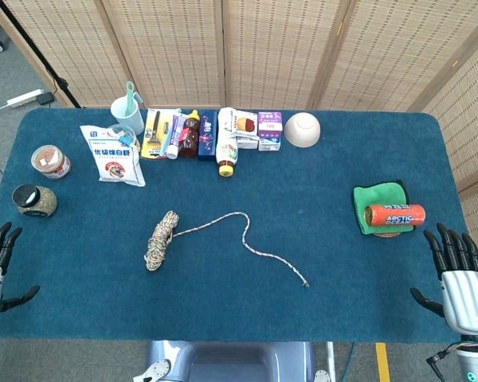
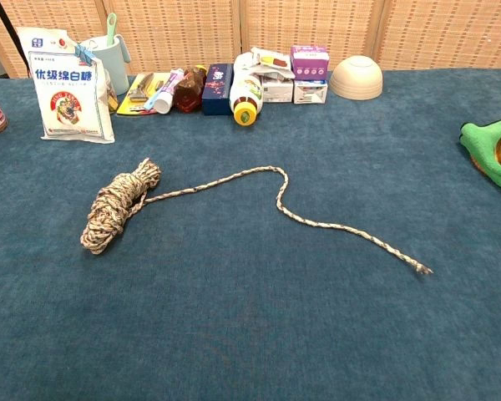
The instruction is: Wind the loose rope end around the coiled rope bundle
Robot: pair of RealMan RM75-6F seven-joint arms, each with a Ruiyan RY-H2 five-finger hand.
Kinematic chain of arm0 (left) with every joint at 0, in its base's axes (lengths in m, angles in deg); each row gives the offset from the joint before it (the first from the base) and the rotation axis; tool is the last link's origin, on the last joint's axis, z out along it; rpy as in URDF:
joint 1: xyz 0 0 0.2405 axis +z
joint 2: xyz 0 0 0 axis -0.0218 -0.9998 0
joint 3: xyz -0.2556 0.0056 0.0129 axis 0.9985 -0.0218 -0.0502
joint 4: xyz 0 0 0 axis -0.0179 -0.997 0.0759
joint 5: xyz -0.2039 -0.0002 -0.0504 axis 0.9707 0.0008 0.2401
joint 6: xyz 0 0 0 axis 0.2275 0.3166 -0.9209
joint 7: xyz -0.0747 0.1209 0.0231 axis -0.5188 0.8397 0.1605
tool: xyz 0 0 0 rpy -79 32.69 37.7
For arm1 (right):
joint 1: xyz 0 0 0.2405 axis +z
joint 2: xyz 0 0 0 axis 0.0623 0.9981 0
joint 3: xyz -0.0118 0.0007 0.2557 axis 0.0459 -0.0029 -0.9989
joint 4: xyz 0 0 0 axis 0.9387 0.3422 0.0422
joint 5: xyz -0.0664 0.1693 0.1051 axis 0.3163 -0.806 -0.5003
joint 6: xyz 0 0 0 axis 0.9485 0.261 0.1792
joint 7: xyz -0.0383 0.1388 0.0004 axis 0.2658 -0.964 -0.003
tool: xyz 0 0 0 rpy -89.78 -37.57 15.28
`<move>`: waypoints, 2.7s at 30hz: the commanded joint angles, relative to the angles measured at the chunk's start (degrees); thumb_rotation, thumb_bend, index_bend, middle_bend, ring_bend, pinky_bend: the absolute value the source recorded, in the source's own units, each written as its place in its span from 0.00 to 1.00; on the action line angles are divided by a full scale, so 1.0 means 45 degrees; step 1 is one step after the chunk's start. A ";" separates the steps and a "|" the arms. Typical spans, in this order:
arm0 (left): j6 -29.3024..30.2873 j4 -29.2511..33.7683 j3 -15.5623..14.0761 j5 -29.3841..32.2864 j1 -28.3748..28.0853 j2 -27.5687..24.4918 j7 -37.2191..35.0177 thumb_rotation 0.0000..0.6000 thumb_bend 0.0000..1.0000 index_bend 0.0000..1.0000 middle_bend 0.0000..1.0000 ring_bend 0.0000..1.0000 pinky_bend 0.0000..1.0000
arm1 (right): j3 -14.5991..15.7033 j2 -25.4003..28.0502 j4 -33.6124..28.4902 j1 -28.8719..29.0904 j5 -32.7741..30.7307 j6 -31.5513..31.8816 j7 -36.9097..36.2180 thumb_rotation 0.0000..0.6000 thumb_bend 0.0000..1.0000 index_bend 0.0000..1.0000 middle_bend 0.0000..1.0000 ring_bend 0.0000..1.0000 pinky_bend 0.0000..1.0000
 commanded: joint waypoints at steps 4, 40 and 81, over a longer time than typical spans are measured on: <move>0.0027 -0.0016 -0.0020 -0.0039 0.0010 0.0021 0.0029 1.00 0.03 0.00 0.00 0.00 0.00 | 0.0054 -0.0024 0.0033 0.0009 0.0084 -0.0025 0.0063 1.00 0.00 0.00 0.00 0.00 0.00; -0.0273 0.0464 -0.0040 0.0050 -0.0137 -0.0172 0.0222 1.00 0.03 0.00 0.00 0.00 0.00 | -0.0700 -0.3914 0.0040 0.4474 -0.0746 -0.6005 0.2559 1.00 0.00 0.34 0.00 0.00 0.00; -0.0914 0.0555 0.0369 0.1335 -0.0485 0.0052 0.0840 1.00 0.03 0.00 0.00 0.00 0.00 | -0.1950 -0.9114 0.4532 0.7957 -0.6431 -0.7672 0.5028 1.00 0.11 0.45 0.00 0.00 0.00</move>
